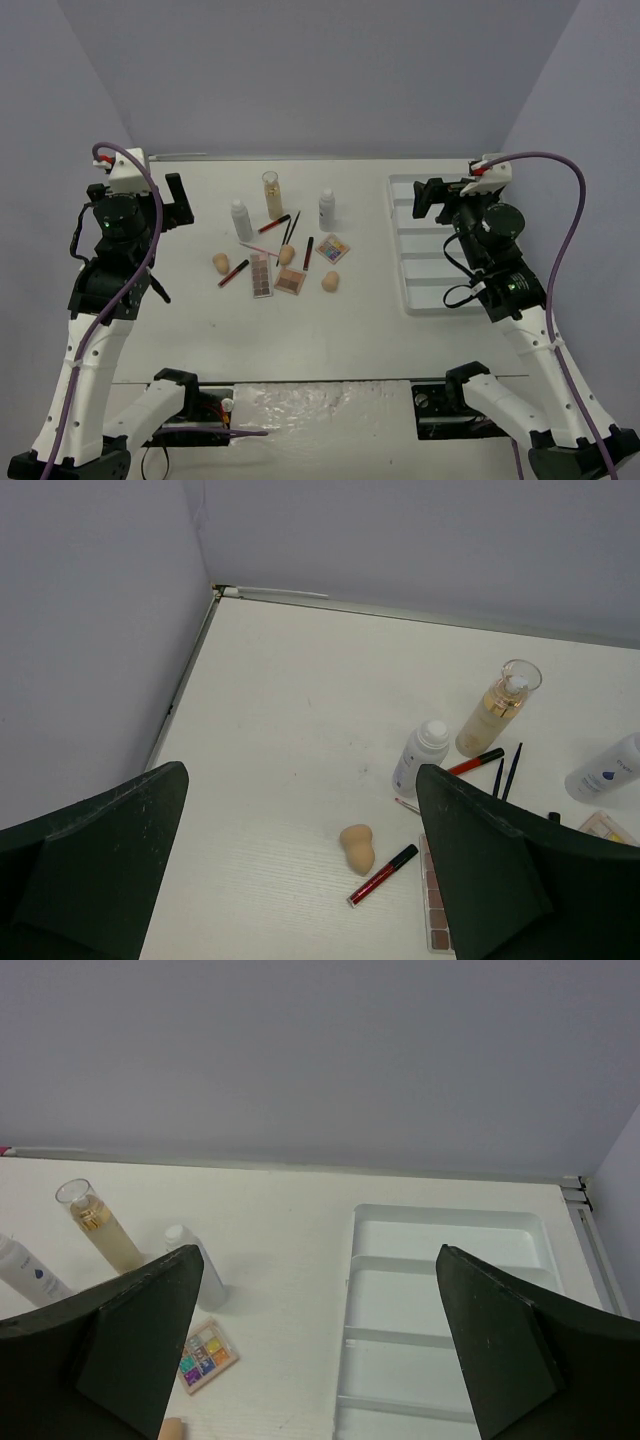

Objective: Organize the makeup

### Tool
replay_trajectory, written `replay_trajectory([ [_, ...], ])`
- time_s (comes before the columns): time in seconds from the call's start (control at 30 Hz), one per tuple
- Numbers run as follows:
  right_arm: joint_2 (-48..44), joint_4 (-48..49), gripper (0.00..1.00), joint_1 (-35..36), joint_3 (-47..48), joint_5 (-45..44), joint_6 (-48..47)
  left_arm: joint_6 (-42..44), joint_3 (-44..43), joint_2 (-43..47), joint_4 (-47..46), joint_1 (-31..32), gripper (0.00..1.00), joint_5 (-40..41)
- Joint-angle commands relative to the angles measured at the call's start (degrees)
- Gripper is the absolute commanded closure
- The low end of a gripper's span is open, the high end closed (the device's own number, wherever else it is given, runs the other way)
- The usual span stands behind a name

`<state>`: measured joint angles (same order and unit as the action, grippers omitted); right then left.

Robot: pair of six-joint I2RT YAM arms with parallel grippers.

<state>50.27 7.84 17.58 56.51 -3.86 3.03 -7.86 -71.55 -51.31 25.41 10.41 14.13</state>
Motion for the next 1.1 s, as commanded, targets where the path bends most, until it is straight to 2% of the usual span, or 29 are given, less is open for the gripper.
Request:
replay_trajectory([
  [0.0, 2.05, 2.47, 0.0, -0.36, 3.0, 1.67, 0.19, 0.56, -1.23, 0.28, -3.33, -0.4, 0.03, -0.77],
  [0.17, 5.7, 1.22, 0.0, -0.36, 3.96, 11.72, -1.0, -0.13, 0.17, 0.68, -3.08, -0.4, 0.03, -0.77],
  [0.33, 11.39, 1.16, 0.0, -0.34, 4.4, 13.49, -0.45, -1.12, 3.04, 1.4, -3.7, -0.4, 0.03, -1.29],
  [0.5, 20.69, 2.43, 0.0, 1.17, 7.69, 11.4, -0.29, -1.7, 5.66, 2.13, -3.62, -0.4, 0.03, -0.02],
  [0.63, 28.21, 5.24, 0.0, 3.5, 10.88, 10.9, -0.11, -1.55, 8.65, 3.19, -4.12, -0.4, 0.03, 1.19],
  [0.8, 36.62, 14.06, 0.0, 5.57, 12.72, 11.9, -0.96, -1.73, 13.53, 4.84, -5.46, -0.4, 0.03, 1.15],
  [1.07, 50.16, 17.48, 0.0, 9.55, 20.2, 15.57, -2.41, -3.22, 19.4, 7.1, -4.84, -0.31, 0.03, 0.57],
])
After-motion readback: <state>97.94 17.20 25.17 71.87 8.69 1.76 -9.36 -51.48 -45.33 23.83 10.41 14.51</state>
